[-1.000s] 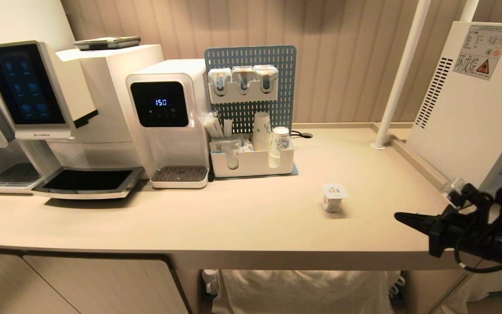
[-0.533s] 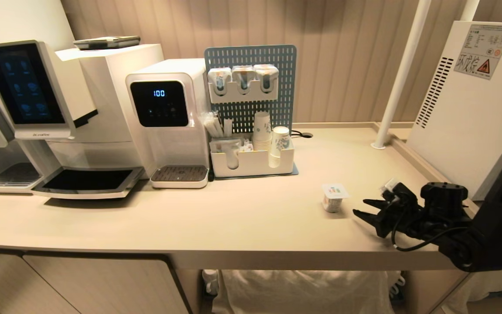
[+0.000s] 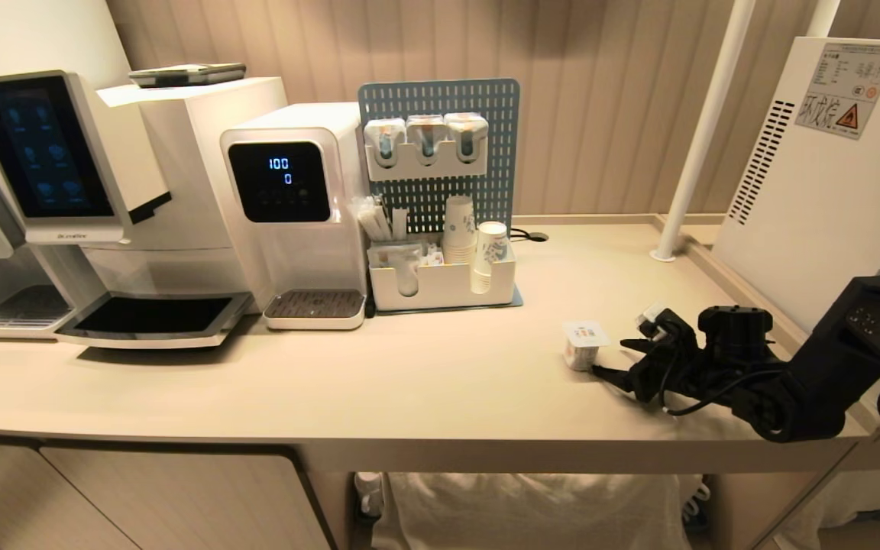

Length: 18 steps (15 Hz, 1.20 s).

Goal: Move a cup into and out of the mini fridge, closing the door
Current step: Put the yoghurt in the freezer

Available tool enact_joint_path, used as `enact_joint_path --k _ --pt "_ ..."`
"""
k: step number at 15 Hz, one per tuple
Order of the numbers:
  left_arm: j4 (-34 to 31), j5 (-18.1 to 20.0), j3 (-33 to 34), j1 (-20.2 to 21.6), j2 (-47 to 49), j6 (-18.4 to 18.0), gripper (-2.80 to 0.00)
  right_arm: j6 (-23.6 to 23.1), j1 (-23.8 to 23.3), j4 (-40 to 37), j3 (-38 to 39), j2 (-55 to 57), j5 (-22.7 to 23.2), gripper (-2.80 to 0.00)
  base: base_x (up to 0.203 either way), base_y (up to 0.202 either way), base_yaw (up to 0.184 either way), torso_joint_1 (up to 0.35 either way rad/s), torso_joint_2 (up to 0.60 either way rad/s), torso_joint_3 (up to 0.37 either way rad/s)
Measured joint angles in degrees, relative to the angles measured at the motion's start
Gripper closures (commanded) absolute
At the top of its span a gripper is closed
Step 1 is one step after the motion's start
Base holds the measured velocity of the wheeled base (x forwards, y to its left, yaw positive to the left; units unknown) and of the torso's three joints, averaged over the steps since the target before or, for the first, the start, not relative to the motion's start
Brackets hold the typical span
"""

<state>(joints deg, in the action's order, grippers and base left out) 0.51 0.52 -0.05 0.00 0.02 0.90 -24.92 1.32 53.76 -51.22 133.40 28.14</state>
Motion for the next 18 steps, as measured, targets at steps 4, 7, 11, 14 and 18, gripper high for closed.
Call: enact_joint_path --k 4,7,11,14,18 --pt "0.0 0.0 0.0 0.0 0.0 0.0 0.00 3.4 -0.2 -2.2 -3.2 -0.3 -0.5 -2.80 0.000 0.000 0.000 0.000 0.00 0.000" --pt "0.0 0.0 0.0 0.0 0.0 0.0 0.00 3.4 -0.1 -2.5 -2.9 -1.1 -0.5 -2.80 0.000 0.000 0.000 0.000 0.00 0.000" --pt "0.0 0.0 0.0 -0.1 0.0 0.0 0.00 2.9 -0.1 -5.4 -1.0 -3.9 -0.5 -2.80 0.000 0.000 0.000 0.000 0.00 0.000" --pt "0.0 0.0 0.0 -0.1 0.0 0.0 0.00 2.9 0.6 -6.8 -0.3 -5.3 -0.6 -2.80 0.000 0.000 0.000 0.000 0.00 0.000" --pt "0.0 0.0 0.0 -0.1 0.0 0.0 0.00 2.9 2.2 -7.9 -2.2 -4.9 -2.1 -2.80 0.000 0.000 0.000 0.000 0.00 0.000"
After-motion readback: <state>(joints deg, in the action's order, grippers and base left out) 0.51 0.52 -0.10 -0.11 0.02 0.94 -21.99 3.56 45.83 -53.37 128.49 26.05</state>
